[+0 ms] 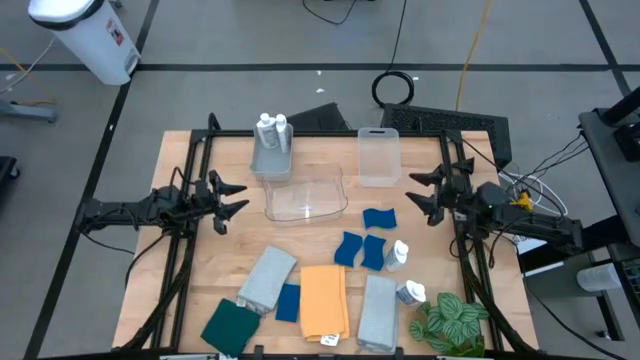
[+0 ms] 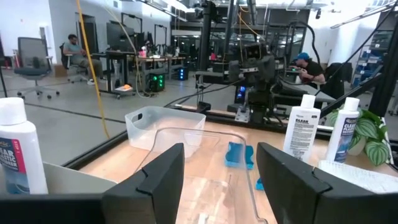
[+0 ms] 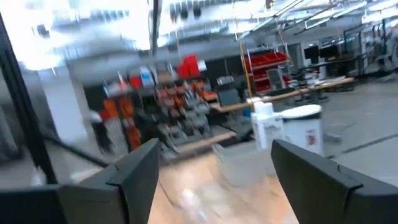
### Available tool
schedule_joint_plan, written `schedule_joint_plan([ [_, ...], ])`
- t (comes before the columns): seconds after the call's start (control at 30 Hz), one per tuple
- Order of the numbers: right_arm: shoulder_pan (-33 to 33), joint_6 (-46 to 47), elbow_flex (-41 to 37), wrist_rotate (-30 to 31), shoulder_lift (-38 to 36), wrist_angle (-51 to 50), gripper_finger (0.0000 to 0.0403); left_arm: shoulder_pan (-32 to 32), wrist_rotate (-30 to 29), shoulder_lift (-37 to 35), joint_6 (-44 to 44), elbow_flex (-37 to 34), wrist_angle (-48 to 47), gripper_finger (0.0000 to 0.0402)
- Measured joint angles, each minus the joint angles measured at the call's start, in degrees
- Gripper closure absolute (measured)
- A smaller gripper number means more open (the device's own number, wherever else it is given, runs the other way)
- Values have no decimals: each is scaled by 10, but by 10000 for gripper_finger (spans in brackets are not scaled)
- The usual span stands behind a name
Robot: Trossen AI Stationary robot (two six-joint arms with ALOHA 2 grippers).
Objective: Pick & Place Kitchen Items
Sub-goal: Put the white plastic restorer bottle into the gray bin
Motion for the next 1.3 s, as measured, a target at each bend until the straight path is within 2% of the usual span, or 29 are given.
schedule_joint_plan([
  [0.1, 0, 35, 0, 4, 0, 33, 124, 0, 0, 0, 0, 0, 0, 195],
  [0.27, 0, 24, 0, 59, 0, 50, 124, 0, 0, 0, 0, 0, 0, 194],
  [0.43, 0, 67, 0, 59, 0, 43, 124, 0, 0, 0, 0, 0, -1, 195],
  [0.5, 0, 74, 0, 40, 0, 50, 124, 0, 0, 0, 0, 0, -1, 194],
  [0.6, 2, 53, 11, -55, 7, 96, 123, 0, 0, 0, 0, 0, -1, 194],
  [0.67, 17, 53, 34, -90, 28, 94, 120, 0, 0, 0, 0, 0, -1, 195],
  [0.87, 130, -27, 157, -99, 147, -27, 99, 0, 0, 0, 0, 1, -1, 195],
  [0.97, 201, -65, 239, -63, 218, -150, 95, 0, 0, 0, 0, 1, -1, 194],
  [1.1, 305, -89, 333, 34, 303, -270, 96, 0, 0, 0, 0, 1, 1, 195],
  [1.2, 378, -81, 372, 104, 360, -331, 102, 0, 0, 0, 0, 1, 1, 195],
  [1.3, 442, -56, 379, 148, 404, -348, 109, 0, 1, 0, 0, 1, 0, 194],
])
